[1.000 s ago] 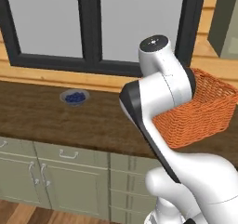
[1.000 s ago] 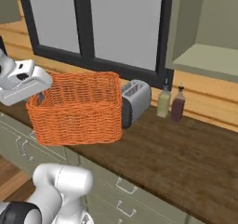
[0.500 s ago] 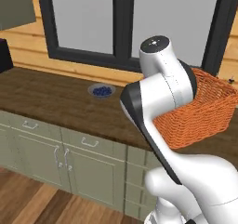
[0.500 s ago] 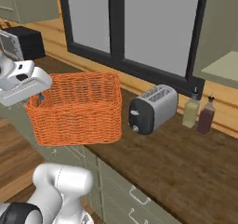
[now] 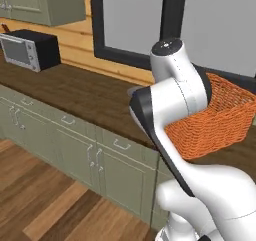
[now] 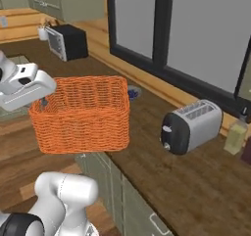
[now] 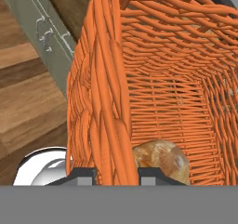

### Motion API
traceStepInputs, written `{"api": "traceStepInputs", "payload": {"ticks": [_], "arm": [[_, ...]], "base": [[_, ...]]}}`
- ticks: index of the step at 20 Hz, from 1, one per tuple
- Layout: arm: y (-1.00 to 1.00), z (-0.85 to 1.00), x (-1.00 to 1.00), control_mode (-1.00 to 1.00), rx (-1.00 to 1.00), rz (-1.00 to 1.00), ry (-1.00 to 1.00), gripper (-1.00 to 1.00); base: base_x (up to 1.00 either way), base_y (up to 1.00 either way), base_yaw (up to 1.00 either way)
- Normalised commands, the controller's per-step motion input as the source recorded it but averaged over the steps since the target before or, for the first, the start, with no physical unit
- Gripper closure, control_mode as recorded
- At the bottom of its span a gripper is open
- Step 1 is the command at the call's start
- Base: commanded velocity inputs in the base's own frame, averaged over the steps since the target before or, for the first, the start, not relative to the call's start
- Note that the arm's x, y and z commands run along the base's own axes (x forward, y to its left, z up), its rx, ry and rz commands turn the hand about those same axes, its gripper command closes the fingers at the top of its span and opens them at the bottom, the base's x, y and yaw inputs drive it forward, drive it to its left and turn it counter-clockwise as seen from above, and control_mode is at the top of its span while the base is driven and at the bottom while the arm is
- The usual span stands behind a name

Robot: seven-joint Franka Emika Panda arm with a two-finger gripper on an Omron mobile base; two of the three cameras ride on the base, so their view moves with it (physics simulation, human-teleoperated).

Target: Open the cabinet, pick up the bread from the cabinet and place it in the basket. Then move the basket to the dining counter.

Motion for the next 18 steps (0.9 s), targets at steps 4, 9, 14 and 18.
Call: {"api": "traceStepInputs", "payload": {"ticks": [4, 9, 14, 18], "arm": [[0.0, 0.0, 0.0, 1.0, 0.0, 0.0, 0.0, 1.0], [0.0, 0.0, 0.0, 1.0, 0.0, 0.0, 0.0, 1.0], [0.0, 0.0, 0.0, 1.0, 0.0, 0.0, 0.0, 1.0], [0.0, 0.0, 0.0, 1.0, 0.0, 0.0, 0.0, 1.0]], "base": [[-0.01, 0.0, 0.57], [0.01, 0.0, 0.62], [0.04, 0.0, 0.59], [0.03, 0.0, 0.55]]}}
